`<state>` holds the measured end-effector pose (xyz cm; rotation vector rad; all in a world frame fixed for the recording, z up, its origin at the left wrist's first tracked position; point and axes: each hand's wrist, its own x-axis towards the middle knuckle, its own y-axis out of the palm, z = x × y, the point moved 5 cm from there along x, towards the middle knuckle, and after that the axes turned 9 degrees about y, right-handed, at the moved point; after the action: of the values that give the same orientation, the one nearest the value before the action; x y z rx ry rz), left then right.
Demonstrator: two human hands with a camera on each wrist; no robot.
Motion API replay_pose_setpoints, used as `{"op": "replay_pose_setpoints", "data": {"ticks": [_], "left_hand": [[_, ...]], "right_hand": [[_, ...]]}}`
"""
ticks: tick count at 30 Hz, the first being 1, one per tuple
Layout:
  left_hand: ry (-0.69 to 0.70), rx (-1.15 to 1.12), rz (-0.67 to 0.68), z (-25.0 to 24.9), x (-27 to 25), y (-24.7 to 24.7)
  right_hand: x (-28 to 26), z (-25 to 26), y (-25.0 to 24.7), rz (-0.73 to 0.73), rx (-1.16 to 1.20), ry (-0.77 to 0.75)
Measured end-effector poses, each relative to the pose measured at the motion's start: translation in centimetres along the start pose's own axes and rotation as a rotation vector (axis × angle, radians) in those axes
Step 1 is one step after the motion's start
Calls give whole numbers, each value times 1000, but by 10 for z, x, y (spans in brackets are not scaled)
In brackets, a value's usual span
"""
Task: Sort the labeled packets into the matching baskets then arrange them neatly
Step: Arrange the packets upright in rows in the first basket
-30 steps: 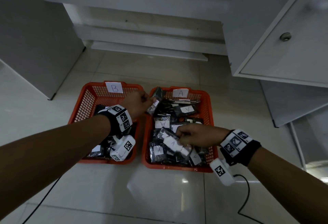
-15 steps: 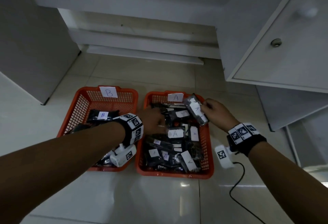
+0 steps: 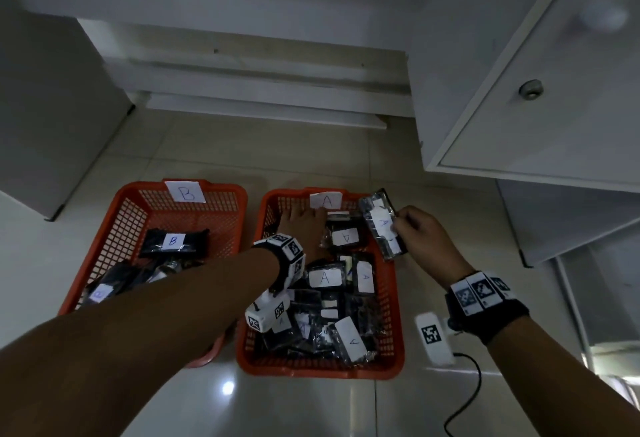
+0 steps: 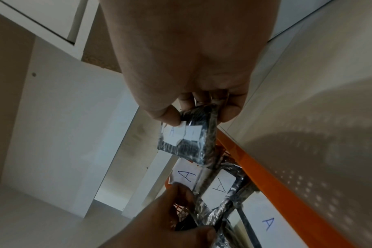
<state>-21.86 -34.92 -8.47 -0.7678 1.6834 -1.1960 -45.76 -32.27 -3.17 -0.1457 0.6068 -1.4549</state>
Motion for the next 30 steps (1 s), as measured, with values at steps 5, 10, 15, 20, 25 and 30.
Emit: {"op": "replay_pose_setpoints", "data": {"ticks": [5,10,15,20,25,30], "left_hand": [[25,-397,-61,12,0,-8],[12,-611,-215,30,-14,-27],[-96,-695,-465,61,-29,-37],[-50,-751,-574,74,-43,-42],[-96,-776,-626,81,-53,-46],[-129,-804,-641,86,-59,-51]], "right_hand": [[4,-1,5,43,-36,-12],[9,5,8,77,-87,-59],[21,10,8,29,-414,-168],[25,26,40,116,-842,-289],[35,37,68,103,-970,-208],[42,39,75,81,-838,-160]]}}
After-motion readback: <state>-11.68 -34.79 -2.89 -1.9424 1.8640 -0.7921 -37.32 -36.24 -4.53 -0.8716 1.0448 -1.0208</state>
